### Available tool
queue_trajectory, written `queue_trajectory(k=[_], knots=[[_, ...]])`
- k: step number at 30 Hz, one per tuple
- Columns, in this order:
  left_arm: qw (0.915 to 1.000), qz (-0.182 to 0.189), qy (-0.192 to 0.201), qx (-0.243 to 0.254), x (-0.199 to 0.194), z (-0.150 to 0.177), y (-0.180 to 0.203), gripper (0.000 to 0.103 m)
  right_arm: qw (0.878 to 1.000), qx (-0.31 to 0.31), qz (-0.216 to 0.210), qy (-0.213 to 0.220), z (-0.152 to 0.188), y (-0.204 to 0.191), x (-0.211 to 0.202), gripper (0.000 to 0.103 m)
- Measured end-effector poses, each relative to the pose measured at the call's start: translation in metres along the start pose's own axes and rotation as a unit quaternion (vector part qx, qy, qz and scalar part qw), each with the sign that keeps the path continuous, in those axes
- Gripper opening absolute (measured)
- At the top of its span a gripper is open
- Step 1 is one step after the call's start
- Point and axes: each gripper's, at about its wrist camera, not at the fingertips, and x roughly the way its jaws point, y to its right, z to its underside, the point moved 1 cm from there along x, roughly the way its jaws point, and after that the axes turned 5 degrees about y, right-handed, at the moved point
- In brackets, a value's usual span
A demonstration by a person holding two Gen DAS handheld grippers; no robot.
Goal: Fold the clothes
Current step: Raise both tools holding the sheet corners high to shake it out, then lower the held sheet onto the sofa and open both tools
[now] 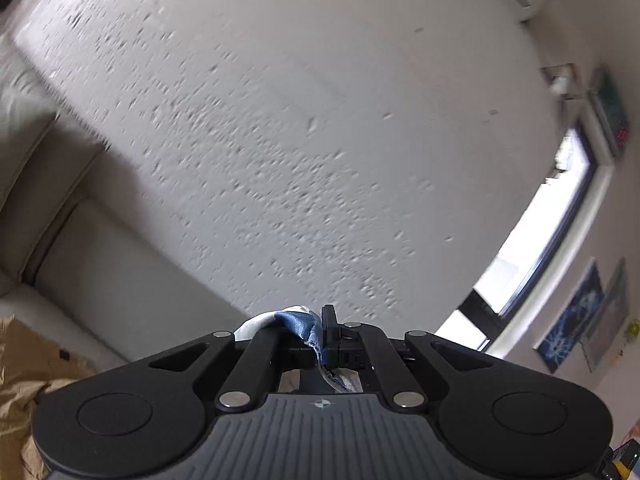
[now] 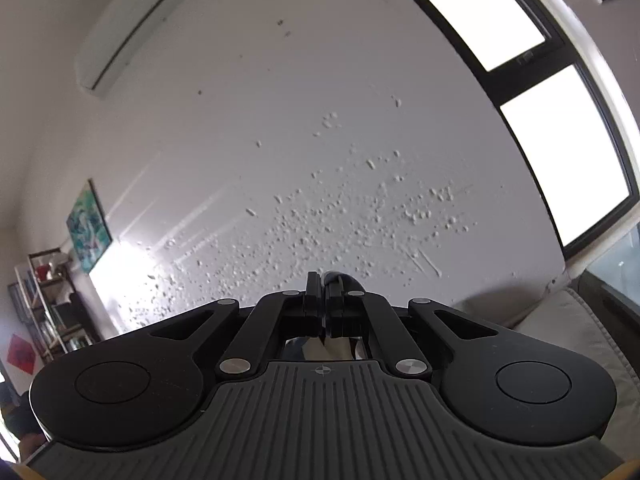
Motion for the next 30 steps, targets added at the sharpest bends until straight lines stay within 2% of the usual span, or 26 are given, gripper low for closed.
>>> queue_trajectory(k=[4,6,8,10,13,15,17,19,22,26,30], knots=[[0.9974,-0.046,-0.046,-0.031,0.071,-0.003,-0.027,0.000,0.998,-0.008,0.040,-0.056,0.004,0.002,0.091,0.001],[0.9957,-0.061,-0.046,-0.053,0.103,-0.006,-0.040,0.000,0.995,-0.019,0.055,-0.080,0.008,0.001,0.140,0.001],[0.9952,-0.064,-0.031,-0.068,0.125,-0.017,-0.040,0.000,0.994,-0.031,0.069,-0.081,0.006,-0.001,0.178,0.001],[0.9981,-0.039,0.001,-0.048,0.125,-0.043,-0.014,0.000,0.994,-0.058,0.072,-0.052,-0.008,-0.009,0.198,0.001],[0.9986,0.007,0.051,-0.008,0.108,-0.074,0.026,0.000,0.994,-0.090,0.062,0.019,-0.049,-0.025,0.195,0.001],[0.9968,0.028,0.073,0.013,0.092,-0.082,0.042,0.000,0.993,-0.092,0.046,0.065,-0.075,-0.032,0.179,0.001],[0.9955,0.041,0.082,0.023,0.080,-0.078,0.048,0.000,0.991,-0.100,0.028,0.085,-0.086,-0.034,0.162,0.001],[0.9958,0.044,0.078,0.022,0.076,-0.063,0.041,0.000,0.989,-0.111,0.016,0.094,-0.090,-0.034,0.149,0.001],[0.9988,0.016,0.044,0.010,0.082,-0.020,0.008,0.000,0.992,-0.110,0.028,0.062,-0.064,-0.015,0.139,0.001],[0.9994,-0.026,-0.022,0.001,0.092,0.058,-0.054,0.000,0.996,-0.066,0.054,-0.026,0.009,0.043,0.135,0.001],[0.9938,-0.068,-0.086,-0.021,0.088,0.139,-0.118,0.000,0.989,-0.014,0.089,-0.118,0.100,0.111,0.120,0.001]])
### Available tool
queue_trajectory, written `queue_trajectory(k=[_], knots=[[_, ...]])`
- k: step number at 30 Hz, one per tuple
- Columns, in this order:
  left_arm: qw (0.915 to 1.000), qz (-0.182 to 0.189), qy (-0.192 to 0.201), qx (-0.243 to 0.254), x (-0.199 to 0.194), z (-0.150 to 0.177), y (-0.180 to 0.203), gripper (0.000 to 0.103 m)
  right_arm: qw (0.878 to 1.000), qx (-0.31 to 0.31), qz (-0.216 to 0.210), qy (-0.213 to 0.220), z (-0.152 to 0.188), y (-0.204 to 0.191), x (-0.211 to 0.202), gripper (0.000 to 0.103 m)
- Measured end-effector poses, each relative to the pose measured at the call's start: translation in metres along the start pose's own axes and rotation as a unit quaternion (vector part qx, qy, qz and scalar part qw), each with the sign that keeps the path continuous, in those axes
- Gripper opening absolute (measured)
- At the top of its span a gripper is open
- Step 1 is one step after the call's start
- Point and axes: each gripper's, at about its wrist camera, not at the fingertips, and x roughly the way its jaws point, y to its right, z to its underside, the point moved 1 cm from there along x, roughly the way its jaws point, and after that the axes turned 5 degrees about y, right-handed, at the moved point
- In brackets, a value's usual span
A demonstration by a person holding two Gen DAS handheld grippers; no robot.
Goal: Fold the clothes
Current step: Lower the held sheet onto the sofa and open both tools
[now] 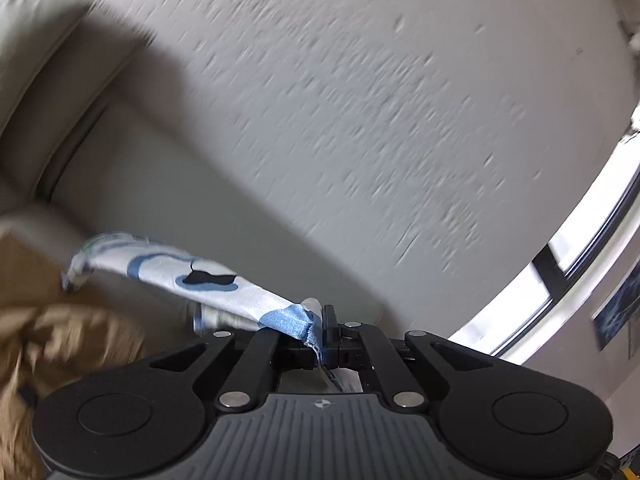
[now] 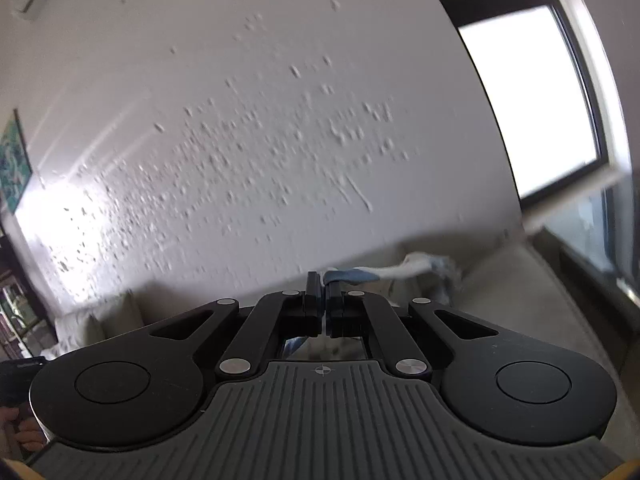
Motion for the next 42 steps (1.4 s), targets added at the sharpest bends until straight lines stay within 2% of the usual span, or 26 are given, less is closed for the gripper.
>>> queue_trajectory(k=[5,11,15,18,20,22,23,24,25,26,28,30,32,33,34,35,36,38,39,42], knots=[[0.9973,-0.040,-0.052,-0.033,-0.011,0.069,-0.068,0.000,0.995,0.043,0.019,-0.083,0.105,0.056,-0.003,0.001],[0.9905,-0.078,-0.100,-0.053,-0.041,0.124,-0.120,0.000,0.985,0.072,0.031,-0.152,0.198,0.086,-0.039,0.001],[0.9860,-0.101,-0.121,-0.053,-0.061,0.148,-0.134,0.000,0.978,0.093,0.045,-0.183,0.243,0.097,-0.061,0.001],[0.9838,-0.123,-0.127,-0.029,-0.074,0.162,-0.137,0.000,0.974,0.093,0.065,-0.194,0.260,0.100,-0.072,0.001],[0.9777,-0.157,-0.139,-0.009,-0.073,0.169,-0.138,0.002,0.971,0.089,0.081,-0.207,0.271,0.101,-0.077,0.001],[0.9640,-0.207,-0.167,0.008,-0.069,0.180,-0.141,0.013,0.963,0.077,0.102,-0.236,0.285,0.103,-0.075,0.002],[0.9546,-0.236,-0.181,0.015,-0.069,0.186,-0.141,0.027,0.959,0.071,0.114,-0.250,0.290,0.104,-0.074,0.004],[0.9459,-0.263,-0.189,0.021,-0.072,0.189,-0.139,0.037,0.955,0.067,0.126,-0.261,0.293,0.105,-0.074,0.017],[0.9417,-0.279,-0.187,0.028,-0.080,0.191,-0.134,0.036,0.950,0.063,0.138,-0.271,0.297,0.106,-0.075,0.016],[0.9423,-0.282,-0.176,0.037,-0.090,0.192,-0.127,0.039,0.949,0.058,0.148,-0.273,0.296,0.105,-0.079,0.018],[0.9457,-0.285,-0.147,0.056,-0.109,0.192,-0.110,0.044,0.952,0.044,0.165,-0.255,0.287,0.100,-0.094,0.047],[0.9533,-0.267,-0.113,0.085,-0.121,0.192,-0.090,0.044,0.958,0.030,0.170,-0.227,0.274,0.095,-0.109,0.049],[0.9617,-0.219,-0.109,0.123,-0.115,0.196,-0.066,0.044,0.965,0.028,0.143,-0.216,0.264,0.087,-0.111,0.046],[0.9648,-0.190,-0.121,0.136,-0.104,0.202,-0.055,0.044,0.967,0.032,0.123,-0.221,0.264,0.080,-0.105,0.040],[0.9667,-0.160,-0.133,0.149,-0.094,0.208,-0.045,0.044,0.968,0.036,0.104,-0.227,0.264,0.074,-0.098,0.020],[0.9670,-0.135,-0.144,0.162,-0.082,0.216,-0.035,0.043,0.967,0.039,0.087,-0.235,0.268,0.066,-0.088,0.012],[0.9655,-0.122,-0.153,0.172,-0.069,0.227,-0.029,0.042,0.966,0.040,0.074,-0.246,0.277,0.057,-0.076,0.010],[0.9590,-0.115,-0.173,0.193,-0.040,0.251,-0.025,0.040,0.963,0.036,0.045,-0.262,0.304,0.039,-0.054,0.009],[0.9558,-0.118,-0.182,0.198,-0.027,0.262,-0.027,0.033,0.962,0.035,0.030,-0.268,0.318,0.031,-0.045,0.009],[0.9537,-0.147,-0.198,0.171,-0.013,0.281,-0.044,0.026,0.958,0.033,0.001,-0.285,0.352,0.012,-0.023,0.009]])
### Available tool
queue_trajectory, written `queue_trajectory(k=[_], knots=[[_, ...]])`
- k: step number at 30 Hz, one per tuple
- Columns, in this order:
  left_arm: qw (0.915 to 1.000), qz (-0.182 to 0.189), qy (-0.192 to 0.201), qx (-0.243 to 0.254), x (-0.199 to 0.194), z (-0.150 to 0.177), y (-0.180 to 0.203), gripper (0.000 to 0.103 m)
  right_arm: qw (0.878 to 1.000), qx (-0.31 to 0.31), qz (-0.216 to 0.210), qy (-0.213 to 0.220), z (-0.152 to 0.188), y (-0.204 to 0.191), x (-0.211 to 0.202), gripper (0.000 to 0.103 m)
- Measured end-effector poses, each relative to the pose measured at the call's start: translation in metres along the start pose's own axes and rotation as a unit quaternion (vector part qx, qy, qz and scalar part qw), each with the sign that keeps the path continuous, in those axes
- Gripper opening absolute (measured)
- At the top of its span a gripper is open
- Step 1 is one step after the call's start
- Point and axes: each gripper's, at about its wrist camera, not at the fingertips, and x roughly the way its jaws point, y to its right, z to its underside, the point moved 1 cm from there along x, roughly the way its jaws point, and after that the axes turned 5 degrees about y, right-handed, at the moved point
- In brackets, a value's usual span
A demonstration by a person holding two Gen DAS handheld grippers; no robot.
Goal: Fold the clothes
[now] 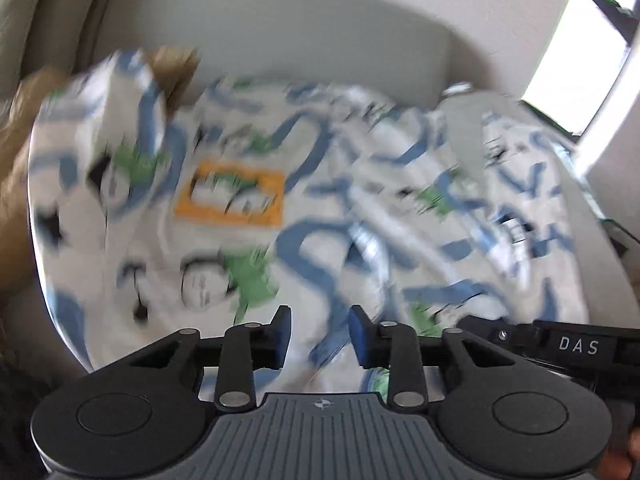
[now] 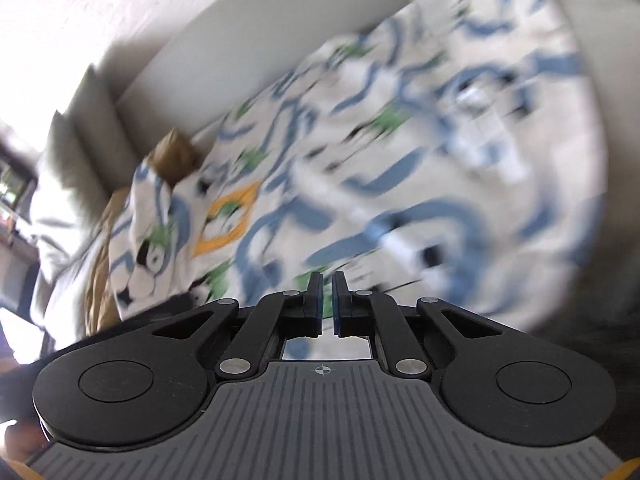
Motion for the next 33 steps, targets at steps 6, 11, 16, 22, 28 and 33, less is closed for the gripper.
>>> queue_trajectory(k=[6,11,16,22,28,33], knots=[[0.9997,-0.003,-0.012,-0.021,0.007,0.016,-0.021,0.027,0.997,-0.076,-0.013,0.021,0.005,-0.032,0.017,0.050],[0.9969,0.006,-0.021,-0.076,-0.008,0.016,-0.037,0.027,0.975,-0.215,0.033,0.031,0.014,-0.072,0.040,0.048],[0.9959,0.003,0.001,-0.090,-0.030,0.017,-0.049,0.028,0.965,-0.243,0.094,0.030,0.020,-0.074,0.062,0.002],[0.9930,0.010,-0.011,-0.118,-0.024,0.019,-0.062,0.028,0.946,-0.309,0.087,0.041,0.036,-0.094,0.065,0.002],[0.9930,0.024,0.001,-0.116,-0.031,0.015,-0.060,0.028,0.940,-0.334,0.069,0.005,0.043,-0.100,0.074,0.027],[0.9935,0.051,0.019,-0.100,-0.039,0.003,-0.048,0.028,0.974,-0.227,0.010,-0.020,0.020,-0.080,0.024,0.055]])
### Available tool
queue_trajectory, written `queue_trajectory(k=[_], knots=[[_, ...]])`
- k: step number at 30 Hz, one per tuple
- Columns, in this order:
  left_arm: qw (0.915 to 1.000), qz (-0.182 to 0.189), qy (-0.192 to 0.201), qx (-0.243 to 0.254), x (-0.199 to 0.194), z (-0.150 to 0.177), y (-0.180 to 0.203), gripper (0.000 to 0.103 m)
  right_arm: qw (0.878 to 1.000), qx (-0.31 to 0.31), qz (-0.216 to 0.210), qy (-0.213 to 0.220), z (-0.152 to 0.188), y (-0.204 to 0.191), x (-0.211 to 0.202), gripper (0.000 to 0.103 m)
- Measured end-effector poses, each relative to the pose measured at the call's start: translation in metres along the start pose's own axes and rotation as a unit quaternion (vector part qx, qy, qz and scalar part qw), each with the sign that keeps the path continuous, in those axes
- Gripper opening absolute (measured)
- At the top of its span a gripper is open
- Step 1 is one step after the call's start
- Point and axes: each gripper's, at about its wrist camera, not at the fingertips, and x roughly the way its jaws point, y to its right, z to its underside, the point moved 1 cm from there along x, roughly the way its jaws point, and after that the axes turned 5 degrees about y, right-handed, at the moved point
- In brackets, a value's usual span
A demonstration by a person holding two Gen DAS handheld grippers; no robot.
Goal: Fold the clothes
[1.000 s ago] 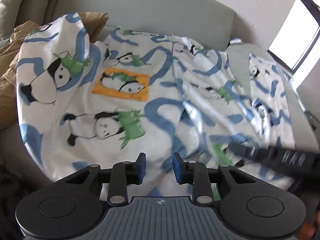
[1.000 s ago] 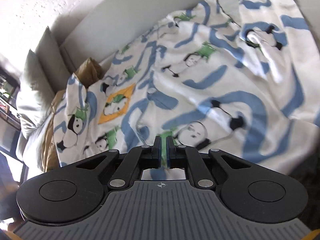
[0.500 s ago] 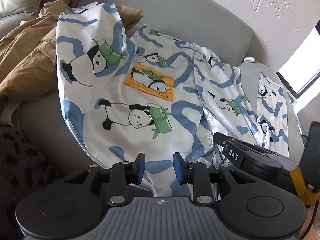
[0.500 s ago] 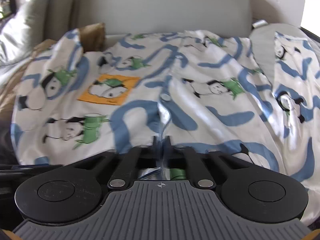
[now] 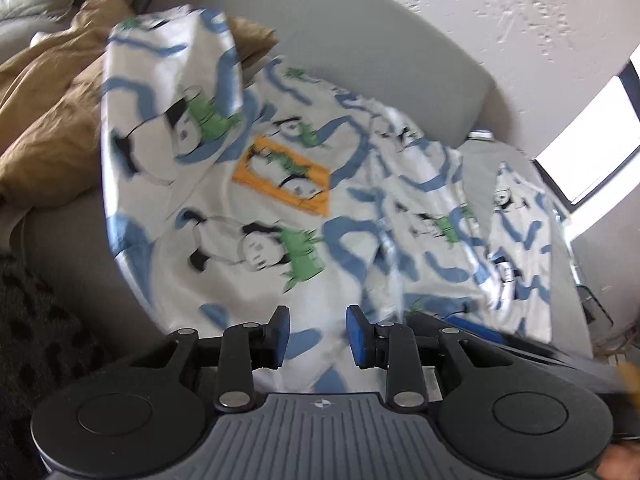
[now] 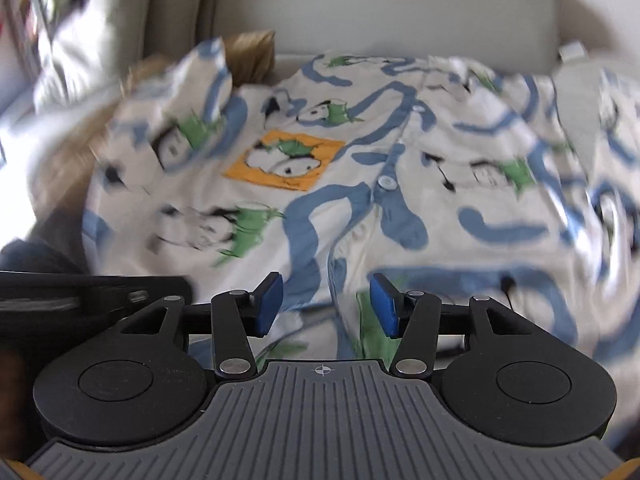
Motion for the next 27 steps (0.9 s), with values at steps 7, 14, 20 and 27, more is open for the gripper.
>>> queue_trajectory(k=[7,14,20,27], knots=[[0.9901,0.109,-0.034,0.082,0.005,-0.003,0.071,0.027,0.975,0.209,-0.048,0.062,0.002,0.084,-0.122,0.054],[0.9857,0.101,-0.083,0.107,0.029,-0.005,0.130,0.036,0.930,0.326,0.051,0.158,0.000,0.200,-0.169,0.056],[0.9860,0.122,-0.086,0.075,0.043,-0.027,0.170,0.038,0.894,0.395,0.094,0.192,-0.019,0.303,-0.141,0.046],[0.9817,0.141,-0.118,0.049,0.087,-0.015,0.203,0.040,0.901,0.378,0.094,0.193,-0.081,0.385,-0.092,0.044]])
